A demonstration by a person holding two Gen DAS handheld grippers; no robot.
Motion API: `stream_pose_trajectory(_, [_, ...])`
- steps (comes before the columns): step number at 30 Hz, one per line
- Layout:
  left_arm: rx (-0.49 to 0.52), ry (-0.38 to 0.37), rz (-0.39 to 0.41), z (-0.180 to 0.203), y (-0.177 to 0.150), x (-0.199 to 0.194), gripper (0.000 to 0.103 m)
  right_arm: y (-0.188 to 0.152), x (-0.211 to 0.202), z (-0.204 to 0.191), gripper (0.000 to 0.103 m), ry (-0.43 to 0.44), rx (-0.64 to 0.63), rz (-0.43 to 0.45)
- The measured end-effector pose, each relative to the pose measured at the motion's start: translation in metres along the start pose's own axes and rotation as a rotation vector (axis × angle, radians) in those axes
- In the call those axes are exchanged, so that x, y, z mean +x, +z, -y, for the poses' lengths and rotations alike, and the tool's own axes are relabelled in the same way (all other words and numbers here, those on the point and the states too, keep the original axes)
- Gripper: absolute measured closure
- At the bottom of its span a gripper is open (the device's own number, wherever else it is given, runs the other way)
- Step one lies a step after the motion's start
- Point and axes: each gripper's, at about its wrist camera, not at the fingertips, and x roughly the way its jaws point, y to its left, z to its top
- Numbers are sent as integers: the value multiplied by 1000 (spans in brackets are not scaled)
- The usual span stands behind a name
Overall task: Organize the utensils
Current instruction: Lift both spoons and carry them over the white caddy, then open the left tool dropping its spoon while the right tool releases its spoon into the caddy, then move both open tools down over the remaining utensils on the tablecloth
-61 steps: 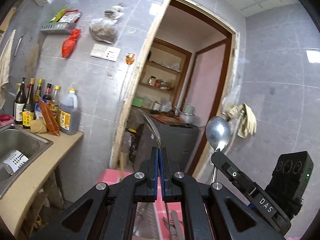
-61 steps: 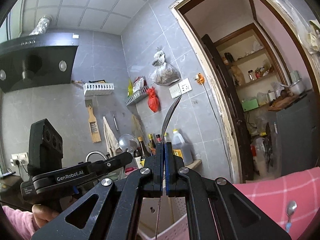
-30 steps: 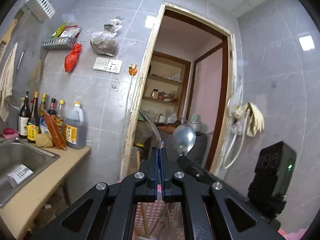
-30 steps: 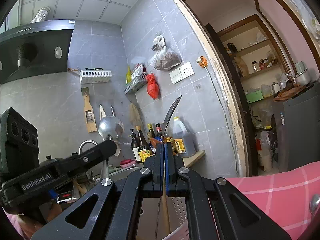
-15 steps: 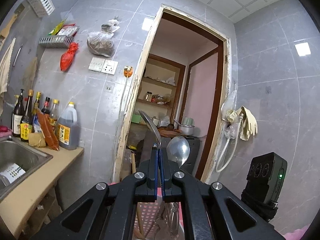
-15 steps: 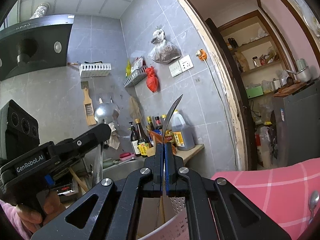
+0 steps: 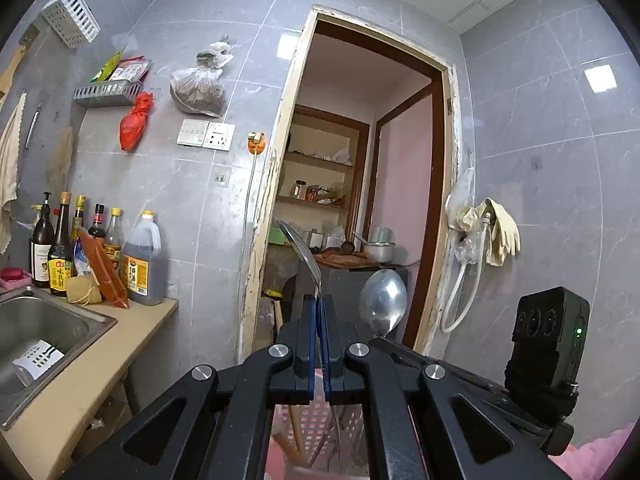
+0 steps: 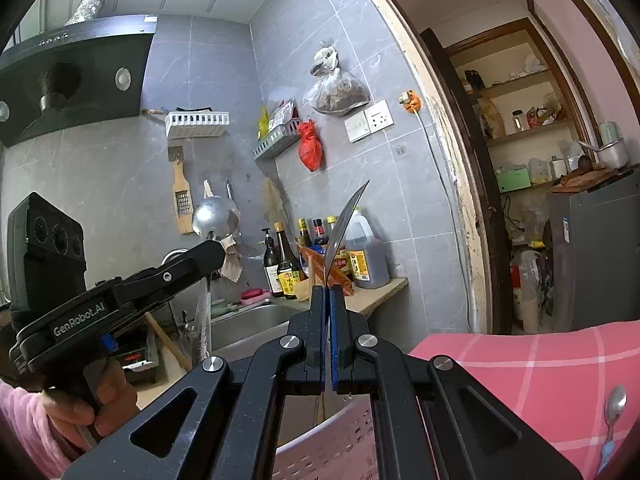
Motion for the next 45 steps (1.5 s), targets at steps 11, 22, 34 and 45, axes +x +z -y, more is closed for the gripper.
stream_pose_trajectory(11, [19, 6, -42, -1, -11, 0, 100, -4, -5, -9, 101, -7, -45, -38])
stream_pose_trajectory(22, [9, 0, -44, 2, -7, -3, 71, -2, -8, -11, 98, -22, -49, -49])
stream_pose_trajectory(34, [9, 49, -5, 11, -3, -20, 40, 18, -47, -8, 50, -119, -39, 35])
stream_pose_trajectory(45, [22, 52, 0, 41, -8, -46, 0, 37, -125, -11, 6, -291, -76, 96])
